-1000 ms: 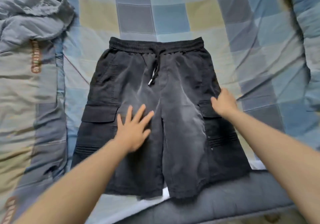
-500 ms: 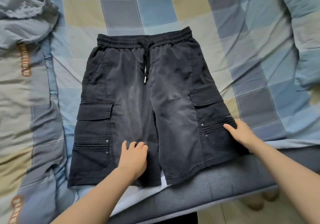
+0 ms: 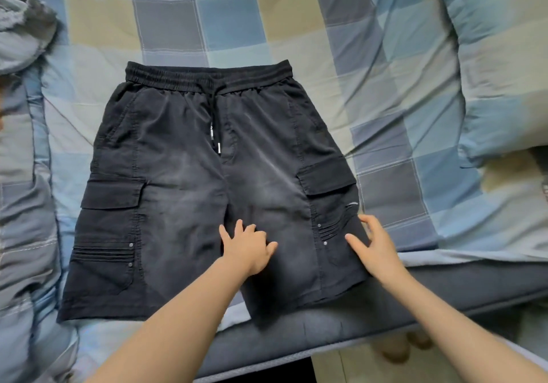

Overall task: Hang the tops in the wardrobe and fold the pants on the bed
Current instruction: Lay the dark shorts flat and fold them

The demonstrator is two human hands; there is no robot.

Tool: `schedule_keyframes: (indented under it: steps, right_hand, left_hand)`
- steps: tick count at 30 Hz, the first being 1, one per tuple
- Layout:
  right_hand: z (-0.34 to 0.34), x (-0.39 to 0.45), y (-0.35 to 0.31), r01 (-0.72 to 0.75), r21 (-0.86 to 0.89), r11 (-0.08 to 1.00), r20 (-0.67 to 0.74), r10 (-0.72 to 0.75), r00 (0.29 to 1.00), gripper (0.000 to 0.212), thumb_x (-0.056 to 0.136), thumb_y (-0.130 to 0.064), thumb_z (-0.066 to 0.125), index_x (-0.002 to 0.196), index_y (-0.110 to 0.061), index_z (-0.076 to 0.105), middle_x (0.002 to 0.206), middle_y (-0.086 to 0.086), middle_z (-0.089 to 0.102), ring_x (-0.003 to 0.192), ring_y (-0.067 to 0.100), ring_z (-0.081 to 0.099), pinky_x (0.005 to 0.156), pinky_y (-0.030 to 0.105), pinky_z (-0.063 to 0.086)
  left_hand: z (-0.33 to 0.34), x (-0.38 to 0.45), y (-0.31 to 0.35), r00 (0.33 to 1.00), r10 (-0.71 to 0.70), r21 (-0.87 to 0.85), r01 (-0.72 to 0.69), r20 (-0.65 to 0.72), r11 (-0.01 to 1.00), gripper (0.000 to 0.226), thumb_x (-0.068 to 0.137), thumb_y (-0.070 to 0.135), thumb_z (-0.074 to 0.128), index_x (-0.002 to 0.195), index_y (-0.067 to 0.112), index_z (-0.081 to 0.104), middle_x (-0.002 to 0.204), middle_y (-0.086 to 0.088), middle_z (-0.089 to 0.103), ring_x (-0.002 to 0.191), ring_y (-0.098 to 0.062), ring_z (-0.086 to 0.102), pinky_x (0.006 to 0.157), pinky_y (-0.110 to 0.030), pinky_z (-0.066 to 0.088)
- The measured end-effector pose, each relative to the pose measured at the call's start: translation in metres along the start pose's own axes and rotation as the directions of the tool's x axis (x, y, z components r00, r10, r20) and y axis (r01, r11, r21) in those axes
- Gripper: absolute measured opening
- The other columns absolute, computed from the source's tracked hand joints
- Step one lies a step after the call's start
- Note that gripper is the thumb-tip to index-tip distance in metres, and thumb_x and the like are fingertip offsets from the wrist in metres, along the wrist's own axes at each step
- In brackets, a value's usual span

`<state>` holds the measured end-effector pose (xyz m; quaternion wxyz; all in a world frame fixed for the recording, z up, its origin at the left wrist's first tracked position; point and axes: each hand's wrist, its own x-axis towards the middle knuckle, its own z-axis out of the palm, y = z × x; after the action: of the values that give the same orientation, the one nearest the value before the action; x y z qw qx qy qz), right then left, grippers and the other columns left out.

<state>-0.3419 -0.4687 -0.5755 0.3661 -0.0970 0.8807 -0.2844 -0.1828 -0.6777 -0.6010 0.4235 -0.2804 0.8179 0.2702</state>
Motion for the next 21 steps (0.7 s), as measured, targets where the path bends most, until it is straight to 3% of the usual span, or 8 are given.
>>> schedule_keyframes:
  steps: [2,3,5,6,10,13,18,21]
  right_hand:
    - [0.006,-0.024,-0.024,0.189,0.027,0.982,0.152,-0.191,0.97,0.043,0.09,-0.01,0.064,0.122,-0.034,0.049,0.108,-0.019,0.059,0.093,-0.01,0.055,0.083,0.015,0.041]
    - [0.007,-0.034,-0.033,0.268,0.028,0.963,0.239,-0.267,0.934,0.047,0.09,-0.009,0.062,0.122,-0.04,0.048,0.104,-0.018,0.06,0.088,-0.012,0.054,0.08,0.012,0.04]
    - [0.011,-0.048,-0.044,0.364,0.031,0.931,0.419,-0.343,0.841,0.046,0.09,-0.011,0.061,0.125,-0.038,0.051,0.107,-0.011,0.062,0.091,-0.009,0.054,0.083,0.011,0.04]
    - [0.011,-0.05,-0.048,0.385,0.007,0.923,0.498,-0.337,0.799,0.042,0.09,-0.014,0.061,0.126,-0.034,0.055,0.108,-0.009,0.062,0.094,-0.004,0.056,0.085,0.012,0.041]
    - [-0.002,-0.014,-0.073,0.289,-0.12,0.95,0.31,-0.241,0.92,0.022,0.085,-0.008,0.057,0.092,-0.023,0.072,0.084,-0.012,0.054,0.087,0.014,0.052,0.076,0.019,0.035]
    - [-0.009,0.048,-0.113,0.083,-0.113,0.99,0.08,-0.075,0.994,0.019,0.092,-0.013,0.05,0.091,-0.012,0.069,0.09,0.001,0.065,0.085,0.018,0.055,0.07,0.024,0.034]
    - [0.013,0.145,-0.191,-0.222,0.227,0.948,0.142,0.193,0.971,0.053,0.098,-0.039,0.044,0.121,0.006,0.058,0.122,0.026,0.06,0.108,0.04,0.061,0.093,0.045,0.052]
    - [0.036,0.175,-0.221,-0.271,0.352,0.896,0.182,0.219,0.959,0.039,0.095,-0.032,0.054,0.124,-0.005,0.055,0.113,0.014,0.066,0.087,0.026,0.067,0.062,0.031,0.058]
  left_hand:
    - [-0.012,-0.004,0.03,1.0,-0.006,-0.465,0.0,-0.011,0.885,0.054,0.097,0.062,0.029,0.125,0.027,0.059,0.138,0.001,0.055,0.138,-0.029,0.037,0.117,-0.057,0.014]
    - [-0.022,-0.007,0.045,1.0,-0.009,-0.715,0.01,0.005,0.699,0.055,0.096,0.064,0.034,0.12,0.023,0.062,0.129,0.0,0.061,0.127,-0.026,0.05,0.115,-0.05,0.027]
    - [-0.037,-0.011,0.066,0.998,-0.059,-0.932,0.03,0.009,0.362,0.044,0.091,0.056,0.054,0.111,0.018,0.066,0.114,-0.002,0.068,0.102,-0.018,0.062,0.097,-0.034,0.047]
    - [-0.042,-0.011,0.07,0.995,-0.101,-0.942,0.008,-0.028,0.336,0.036,0.089,0.045,0.063,0.106,0.014,0.067,0.106,-0.003,0.07,0.094,-0.017,0.064,0.087,-0.033,0.05]
    - [-0.049,-0.009,0.064,0.967,-0.198,-0.778,-0.002,-0.162,0.628,0.012,0.09,0.013,0.058,0.096,0.004,0.062,0.092,-0.009,0.069,0.09,-0.027,0.063,0.075,-0.034,0.049]
    - [-0.051,-0.016,0.062,0.978,-0.093,-0.761,-0.084,-0.187,0.643,0.009,0.093,0.014,0.056,0.098,0.012,0.063,0.094,-0.001,0.07,0.091,-0.022,0.063,0.081,-0.036,0.052]
    - [-0.044,-0.027,0.054,0.976,0.04,-0.725,-0.185,-0.212,0.664,0.016,0.095,0.019,0.052,0.09,0.034,0.056,0.099,0.005,0.07,0.096,-0.021,0.063,0.087,-0.039,0.051]
    - [-0.04,-0.032,0.039,0.977,0.127,-0.746,-0.215,-0.174,0.63,0.026,0.094,0.021,0.05,0.079,0.042,0.053,0.093,0.01,0.068,0.095,-0.021,0.063,0.091,-0.042,0.05]
